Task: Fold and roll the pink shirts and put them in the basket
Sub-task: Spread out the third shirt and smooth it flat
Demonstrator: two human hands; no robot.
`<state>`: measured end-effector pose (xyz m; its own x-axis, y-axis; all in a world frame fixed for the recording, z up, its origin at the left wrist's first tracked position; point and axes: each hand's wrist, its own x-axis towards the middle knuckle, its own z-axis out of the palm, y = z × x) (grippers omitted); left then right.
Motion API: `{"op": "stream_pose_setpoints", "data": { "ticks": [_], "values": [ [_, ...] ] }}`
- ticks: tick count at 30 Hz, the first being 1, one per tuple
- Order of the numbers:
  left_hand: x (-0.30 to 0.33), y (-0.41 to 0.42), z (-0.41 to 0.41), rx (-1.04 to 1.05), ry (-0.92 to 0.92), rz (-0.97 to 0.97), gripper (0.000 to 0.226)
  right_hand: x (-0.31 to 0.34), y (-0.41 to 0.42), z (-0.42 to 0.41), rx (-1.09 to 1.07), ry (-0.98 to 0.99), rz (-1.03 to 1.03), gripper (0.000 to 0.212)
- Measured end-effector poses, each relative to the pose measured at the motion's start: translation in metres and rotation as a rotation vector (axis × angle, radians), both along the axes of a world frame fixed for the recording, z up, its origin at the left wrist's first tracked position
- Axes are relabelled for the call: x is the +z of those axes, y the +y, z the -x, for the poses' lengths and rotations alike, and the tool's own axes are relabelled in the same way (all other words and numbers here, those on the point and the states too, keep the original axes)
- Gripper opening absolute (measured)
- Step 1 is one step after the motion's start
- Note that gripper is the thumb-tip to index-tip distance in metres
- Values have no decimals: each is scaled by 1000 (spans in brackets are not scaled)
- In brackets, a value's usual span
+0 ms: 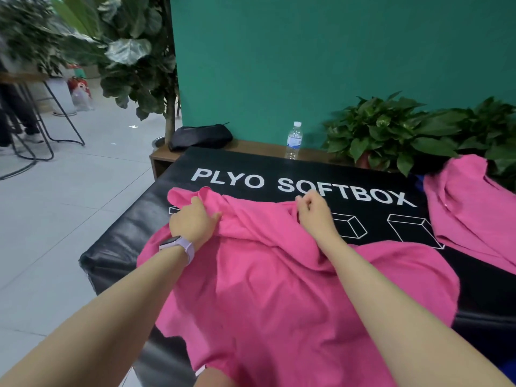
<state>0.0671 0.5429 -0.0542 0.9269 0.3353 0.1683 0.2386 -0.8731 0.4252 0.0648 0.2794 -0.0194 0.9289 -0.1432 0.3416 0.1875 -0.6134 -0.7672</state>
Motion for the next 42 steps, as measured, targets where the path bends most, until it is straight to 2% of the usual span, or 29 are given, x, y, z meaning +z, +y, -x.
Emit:
{"op": "stream_pose_setpoints", "data": {
  "ticks": [2,4,8,10,12,14,15,17,19,21,23,25,27,29,31,33,35,36,39,41,42],
  "values": [
    [1,5,-9,-6,4,12,35,9,-20,-7,-138,-61,-76,29],
    [3,12,-13,22,-72,84,23,21,-42,-18,-295,-126,-166,24],
    [8,26,-15,105,-320,193,25,48,-88,-36,-538,-331,-405,22],
    [7,27,-16,102,-330,78,26,52,-101,-41,-532,-352,-477,29],
    [3,23,-17,89,-265,-36,20,46,-102,-42,-453,-191,-549,28],
    [1,17,-15,99,-180,-63,24,32,-97,-38,-281,112,-612,29],
    [3,15,-14,110,-146,-66,28,25,-93,-32,-183,269,-602,41],
    [10,9,-16,101,-100,-69,34,10,-86,-20,-52,515,-428,78],
    [20,2,-20,39,-80,-23,35,2,-77,-10,1,621,-231,92],
    [30,-5,-25,-26,-137,111,32,0,-70,-6,65,630,-114,85],
    [38,-9,-35,-32,-289,252,29,3,-61,-1,210,619,-15,57],
    [42,-13,-48,-68,-404,411,31,2,-50,3,317,517,101,24],
    [44,-21,-59,-252,-343,403,31,1,-37,6,365,353,173,8],
    [42,-30,-69,-518,-230,192,34,2,-30,8,371,237,164,17],
    [39,-41,-71,-748,-116,18,65,6,-31,6,325,156,164,29],
    [37,-50,-71,-793,64,-24,97,15,-36,1,301,91,168,38],
    [35,-52,-69,-704,192,-42,107,27,-39,-1,317,36,209,41],
    [35,-50,-69,-657,237,-39,100,33,-41,-2,328,15,234,40],
    [41,-38,-69,-559,307,44,43,47,-53,-4,336,-59,358,31],
    [48,-28,-65,-434,112,127,18,56,-64,-5,321,-130,428,9],
    [53,-22,-63,-344,-65,141,10,61,-68,-5,297,-142,445,10]
  ]
}}
